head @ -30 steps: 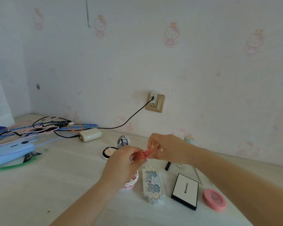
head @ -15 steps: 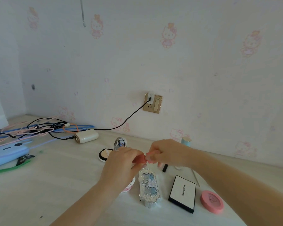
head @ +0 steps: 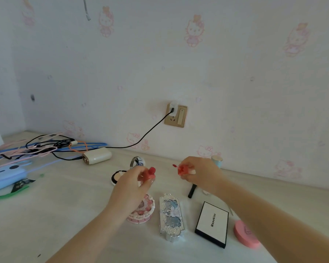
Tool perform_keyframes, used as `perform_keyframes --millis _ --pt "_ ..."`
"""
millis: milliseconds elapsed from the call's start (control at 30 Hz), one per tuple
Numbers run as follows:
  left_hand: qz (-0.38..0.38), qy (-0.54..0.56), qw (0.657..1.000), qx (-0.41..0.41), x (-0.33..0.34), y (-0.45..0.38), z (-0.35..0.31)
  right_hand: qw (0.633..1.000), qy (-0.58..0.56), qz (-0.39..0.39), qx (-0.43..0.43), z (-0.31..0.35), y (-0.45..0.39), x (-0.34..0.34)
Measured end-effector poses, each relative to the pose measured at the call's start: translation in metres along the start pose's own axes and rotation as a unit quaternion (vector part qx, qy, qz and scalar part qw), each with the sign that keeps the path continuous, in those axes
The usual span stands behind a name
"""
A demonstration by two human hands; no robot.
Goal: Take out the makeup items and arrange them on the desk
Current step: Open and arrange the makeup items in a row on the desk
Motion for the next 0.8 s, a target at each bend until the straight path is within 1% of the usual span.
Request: perform_keyframes --millis 67,100,200,267,433,500,700,800 --pt "0.016 0.027 0.999 -0.029 0.007 -0.006 0.005 0.991 -0.120 -0.041 0.039 -0.013 -0.003 0.014" --pt "0.025 0.035 0.998 -0.043 0.011 -0.009 0.007 0.984 -0.161 -0.055 0.059 -0.019 -0.006 0.022" --pt "0.033 0.046 0.996 -0.072 0.022 -0.018 0.016 0.956 -0.262 -0.084 0.102 -0.033 -0.012 0.046" --pt "0.031 0.022 0.996 -0.084 0.027 -0.022 0.020 0.942 -0.298 -0.095 0.119 -0.042 -0.016 0.062" --pt "0.028 -0.057 0.995 -0.073 0.038 -0.032 0.021 0.936 -0.302 -0.104 0.146 -0.051 -0.028 0.091" --pt "0.026 -0.080 0.994 -0.070 0.041 -0.034 0.023 0.937 -0.297 -0.095 0.158 -0.054 -0.032 0.101" --pt "0.030 -0.104 0.992 -0.060 0.046 -0.048 0.026 0.952 -0.264 -0.057 0.146 -0.059 -0.044 0.121" --pt "0.030 -0.116 0.991 -0.052 0.050 -0.051 0.028 0.947 -0.275 -0.063 0.156 -0.061 -0.045 0.125"
Point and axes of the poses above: each hand's wrist, its own y-axis away from the middle knuckle, its own x-axis out of the palm, z = x × y, the point moved 5 cm from there along -y, towards the middle knuckle, and after that the axes turned 14 degrees about -x, right-handed, at the moved point
